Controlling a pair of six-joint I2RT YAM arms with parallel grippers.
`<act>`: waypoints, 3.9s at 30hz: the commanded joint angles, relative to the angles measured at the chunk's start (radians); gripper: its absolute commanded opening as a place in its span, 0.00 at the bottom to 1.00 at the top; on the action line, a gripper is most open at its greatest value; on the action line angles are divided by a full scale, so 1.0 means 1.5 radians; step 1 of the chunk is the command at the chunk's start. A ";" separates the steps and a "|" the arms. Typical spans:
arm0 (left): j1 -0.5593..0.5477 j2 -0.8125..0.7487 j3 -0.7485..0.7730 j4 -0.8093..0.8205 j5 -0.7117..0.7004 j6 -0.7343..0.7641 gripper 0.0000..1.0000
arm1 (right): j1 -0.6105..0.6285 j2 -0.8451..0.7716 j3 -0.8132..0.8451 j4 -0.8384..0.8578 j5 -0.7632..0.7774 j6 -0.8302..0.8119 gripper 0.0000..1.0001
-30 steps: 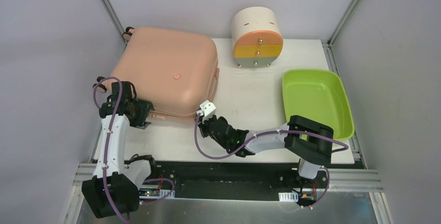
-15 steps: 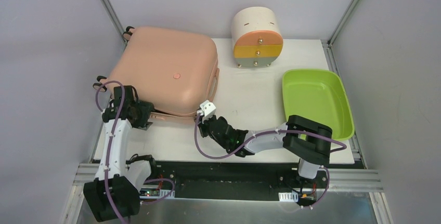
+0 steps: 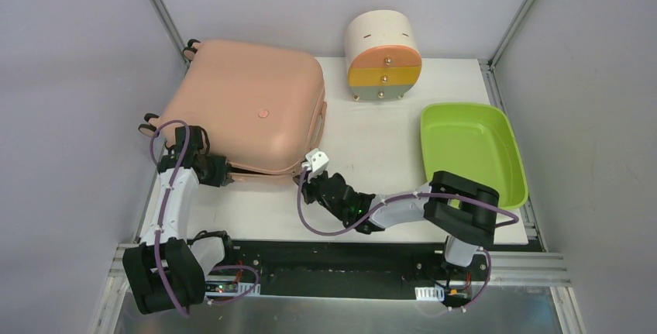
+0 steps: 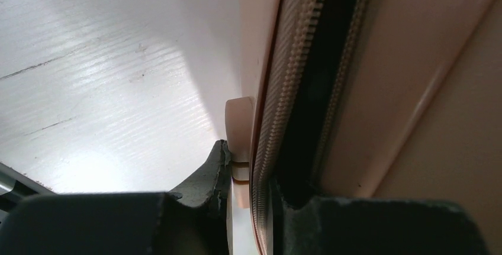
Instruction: Open, take out, and arrange the luggage
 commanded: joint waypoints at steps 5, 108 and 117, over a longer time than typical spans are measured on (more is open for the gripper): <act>-0.006 0.018 0.052 -0.088 -0.097 0.071 0.00 | -0.123 -0.114 -0.069 -0.034 -0.110 -0.010 0.00; 0.022 -0.117 0.237 -0.165 -0.091 0.255 0.34 | -0.530 -0.074 0.302 -0.251 -0.579 -0.120 0.84; 0.022 -0.107 0.261 -0.159 -0.079 0.262 0.40 | -0.401 -0.218 0.132 -0.210 -0.477 -0.240 0.99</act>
